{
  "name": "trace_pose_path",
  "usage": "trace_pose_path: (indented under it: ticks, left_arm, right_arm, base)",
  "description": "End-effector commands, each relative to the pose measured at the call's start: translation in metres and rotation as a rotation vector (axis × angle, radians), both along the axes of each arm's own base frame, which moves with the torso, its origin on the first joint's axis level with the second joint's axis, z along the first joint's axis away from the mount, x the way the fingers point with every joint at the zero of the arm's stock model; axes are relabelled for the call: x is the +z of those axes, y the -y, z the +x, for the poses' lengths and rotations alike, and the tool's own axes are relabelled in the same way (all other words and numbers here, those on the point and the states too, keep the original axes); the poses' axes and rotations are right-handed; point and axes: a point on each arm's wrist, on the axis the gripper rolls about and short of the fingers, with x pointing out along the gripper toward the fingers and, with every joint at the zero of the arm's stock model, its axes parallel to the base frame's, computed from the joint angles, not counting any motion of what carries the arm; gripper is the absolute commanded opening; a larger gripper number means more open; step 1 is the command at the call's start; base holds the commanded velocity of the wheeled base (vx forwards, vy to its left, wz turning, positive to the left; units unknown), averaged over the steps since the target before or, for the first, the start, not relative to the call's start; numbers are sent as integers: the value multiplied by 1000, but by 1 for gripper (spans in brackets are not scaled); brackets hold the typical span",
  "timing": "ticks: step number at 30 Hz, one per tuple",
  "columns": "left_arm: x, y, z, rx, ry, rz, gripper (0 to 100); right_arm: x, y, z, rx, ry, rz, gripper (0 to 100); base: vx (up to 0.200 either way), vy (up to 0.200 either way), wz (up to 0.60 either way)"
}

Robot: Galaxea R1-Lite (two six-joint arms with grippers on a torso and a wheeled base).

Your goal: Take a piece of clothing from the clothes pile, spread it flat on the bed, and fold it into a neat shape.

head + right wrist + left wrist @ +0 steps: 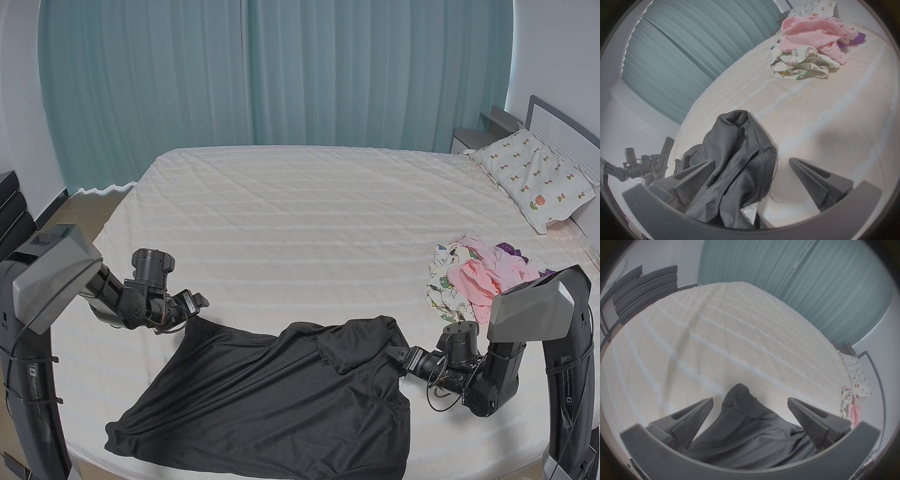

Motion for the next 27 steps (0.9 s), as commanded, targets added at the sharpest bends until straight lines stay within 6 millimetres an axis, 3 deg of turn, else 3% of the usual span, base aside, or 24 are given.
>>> trace_pose_path:
  ticks: [1,7,8,14,20,21,27]
  left_arm:
    - [-51,21,18,-4,-64,45,100]
    - [-66,32,32,19,-49,50,100]
    - [-65,32,33,22,-46,46,0]
    - [-60,21,49,118,-3,-5,0]
    - [-53,-14,59,221,44,23,0]
    - [-51,-28,64,263,61,52,0]
    - [-43,-70,77,359,114,91,0]
  right_arm:
    - [0,0,-1,-1,-2,0,100]
    - [0,0,0,-3,-2,5,100]
    - [0,0,0,-3,-2,5,100]
    - [0,0,0,-3,-2,5,100]
    - [3,1,-1,-13,1,14,100]
    - [3,2,-1,-15,-1,16,100]
    - [3,2,-1,-21,3,13,100]
  base:
    - [0,0,0]
    - [0,0,0]
    - [0,0,0]
    - [0,0,0]
    - [0,0,0]
    - [0,0,0]
    - [0,0,0]
